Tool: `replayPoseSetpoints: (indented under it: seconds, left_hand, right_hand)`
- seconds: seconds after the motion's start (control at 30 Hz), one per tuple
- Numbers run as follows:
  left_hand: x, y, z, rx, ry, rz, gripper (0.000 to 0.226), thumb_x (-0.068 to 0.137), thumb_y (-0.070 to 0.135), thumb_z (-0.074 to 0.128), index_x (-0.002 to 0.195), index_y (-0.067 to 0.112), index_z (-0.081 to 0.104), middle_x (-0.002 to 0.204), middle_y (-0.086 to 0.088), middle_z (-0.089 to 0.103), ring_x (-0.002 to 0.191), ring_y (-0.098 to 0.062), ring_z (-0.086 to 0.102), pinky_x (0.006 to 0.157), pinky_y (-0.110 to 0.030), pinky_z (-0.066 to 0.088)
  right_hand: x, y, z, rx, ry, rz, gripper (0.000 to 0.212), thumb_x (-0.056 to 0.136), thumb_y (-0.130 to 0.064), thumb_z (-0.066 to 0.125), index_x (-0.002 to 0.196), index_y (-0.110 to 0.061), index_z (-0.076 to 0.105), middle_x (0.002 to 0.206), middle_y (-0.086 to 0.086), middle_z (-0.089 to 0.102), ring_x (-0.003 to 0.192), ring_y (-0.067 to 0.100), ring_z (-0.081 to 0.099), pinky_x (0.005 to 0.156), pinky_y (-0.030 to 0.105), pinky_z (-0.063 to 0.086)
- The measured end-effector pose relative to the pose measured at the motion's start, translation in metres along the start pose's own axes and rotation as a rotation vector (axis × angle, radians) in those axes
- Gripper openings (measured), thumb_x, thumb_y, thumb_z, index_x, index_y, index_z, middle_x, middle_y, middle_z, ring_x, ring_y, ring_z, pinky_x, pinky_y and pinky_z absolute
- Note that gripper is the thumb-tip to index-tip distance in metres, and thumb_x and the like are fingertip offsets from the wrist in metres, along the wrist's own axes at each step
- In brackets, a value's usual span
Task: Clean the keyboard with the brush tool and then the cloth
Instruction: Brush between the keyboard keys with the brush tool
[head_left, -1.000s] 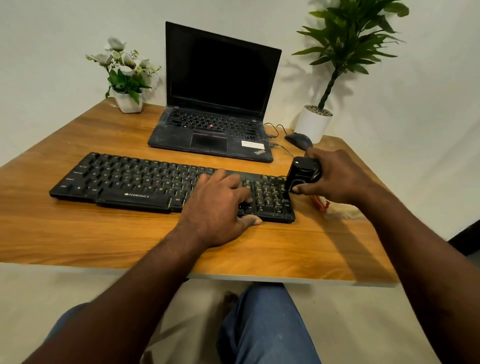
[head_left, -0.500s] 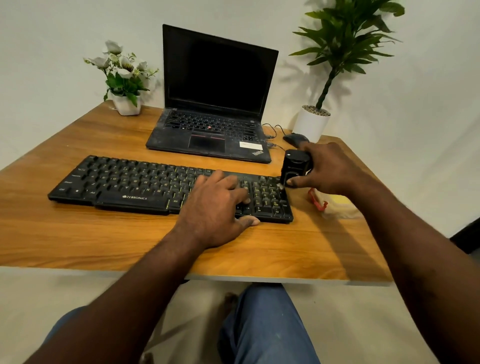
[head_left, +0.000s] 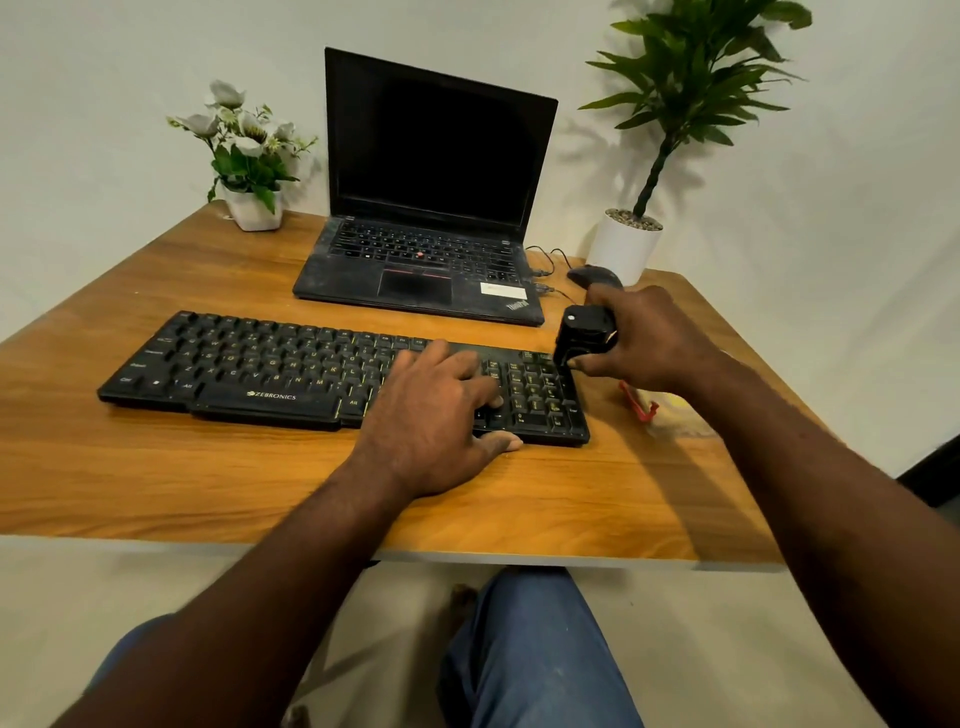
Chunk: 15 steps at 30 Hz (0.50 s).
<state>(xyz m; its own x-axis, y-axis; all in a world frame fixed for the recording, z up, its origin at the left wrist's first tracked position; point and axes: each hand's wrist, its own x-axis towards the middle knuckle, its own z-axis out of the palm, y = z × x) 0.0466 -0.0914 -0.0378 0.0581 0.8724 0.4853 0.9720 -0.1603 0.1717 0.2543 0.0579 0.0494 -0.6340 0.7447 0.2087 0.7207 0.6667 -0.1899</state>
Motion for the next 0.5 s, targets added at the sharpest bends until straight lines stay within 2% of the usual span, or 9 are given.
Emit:
replayPoseSetpoints:
  seconds: [0.07, 0.2, 0.27, 0.3, 0.4, 0.5]
  left_hand:
    - [0.000, 0.000, 0.000, -0.004, 0.003, 0.001, 0.056, 0.084, 0.079, 0.057, 0.115, 0.034, 0.071, 0.107, 0.011, 0.055, 0.109, -0.013, 0.043, 0.091, -0.038, 0.038]
    - [-0.001, 0.000, 0.000, 0.010, 0.019, 0.005, 0.056, 0.083, 0.078, 0.058, 0.114, 0.033, 0.072, 0.105, 0.011, 0.055, 0.107, -0.014, 0.043, 0.088, -0.038, 0.038]
    - [-0.001, 0.001, 0.000, 0.016, 0.016, 0.007, 0.057, 0.083, 0.078, 0.058, 0.115, 0.033, 0.071, 0.101, 0.013, 0.050, 0.106, -0.014, 0.042, 0.087, -0.038, 0.037]
    - [-0.001, 0.000, 0.000, 0.014, 0.012, 0.007, 0.057, 0.084, 0.078, 0.058, 0.116, 0.033, 0.071, 0.100, 0.014, 0.045, 0.106, -0.013, 0.042, 0.087, -0.037, 0.036]
    - [-0.001, 0.000, 0.000, 0.006, 0.002, 0.008, 0.057, 0.085, 0.078, 0.058, 0.118, 0.034, 0.070, 0.100, 0.016, 0.038, 0.106, -0.012, 0.040, 0.089, -0.036, 0.036]
    - [0.000, 0.000, 0.000, -0.003, 0.000, 0.012, 0.056, 0.085, 0.078, 0.057, 0.118, 0.035, 0.070, 0.100, 0.016, 0.038, 0.106, -0.011, 0.039, 0.090, -0.037, 0.037]
  right_hand:
    - [0.000, 0.000, -0.003, -0.015, 0.046, 0.007, 0.045, 0.076, -0.031, 0.091, 0.103, -0.027, 0.056, 0.091, -0.009, 0.062, 0.088, 0.016, 0.063, 0.066, 0.030, 0.047]
    - [0.004, -0.030, 0.015, 0.078, 0.104, -0.093, 0.044, 0.078, -0.026, 0.089, 0.101, -0.028, 0.052, 0.088, -0.018, 0.057, 0.080, 0.002, 0.058, 0.062, 0.020, 0.043]
    - [0.005, -0.038, 0.026, 0.054, 0.074, -0.158, 0.045, 0.078, -0.027, 0.089, 0.106, -0.023, 0.054, 0.095, -0.010, 0.067, 0.086, 0.013, 0.064, 0.068, 0.030, 0.053]
    - [0.004, -0.036, 0.028, 0.019, 0.064, -0.164, 0.045, 0.078, -0.027, 0.088, 0.106, -0.023, 0.054, 0.098, -0.006, 0.068, 0.087, 0.015, 0.064, 0.068, 0.031, 0.052]
    - [-0.001, -0.016, 0.015, -0.064, 0.038, -0.101, 0.046, 0.079, -0.025, 0.088, 0.102, -0.031, 0.049, 0.092, -0.011, 0.058, 0.084, 0.012, 0.055, 0.060, 0.019, 0.034]
    - [-0.007, 0.001, 0.001, -0.140, 0.039, -0.039, 0.044, 0.079, -0.029, 0.088, 0.107, -0.027, 0.054, 0.095, -0.005, 0.063, 0.087, 0.018, 0.057, 0.061, 0.028, 0.036]
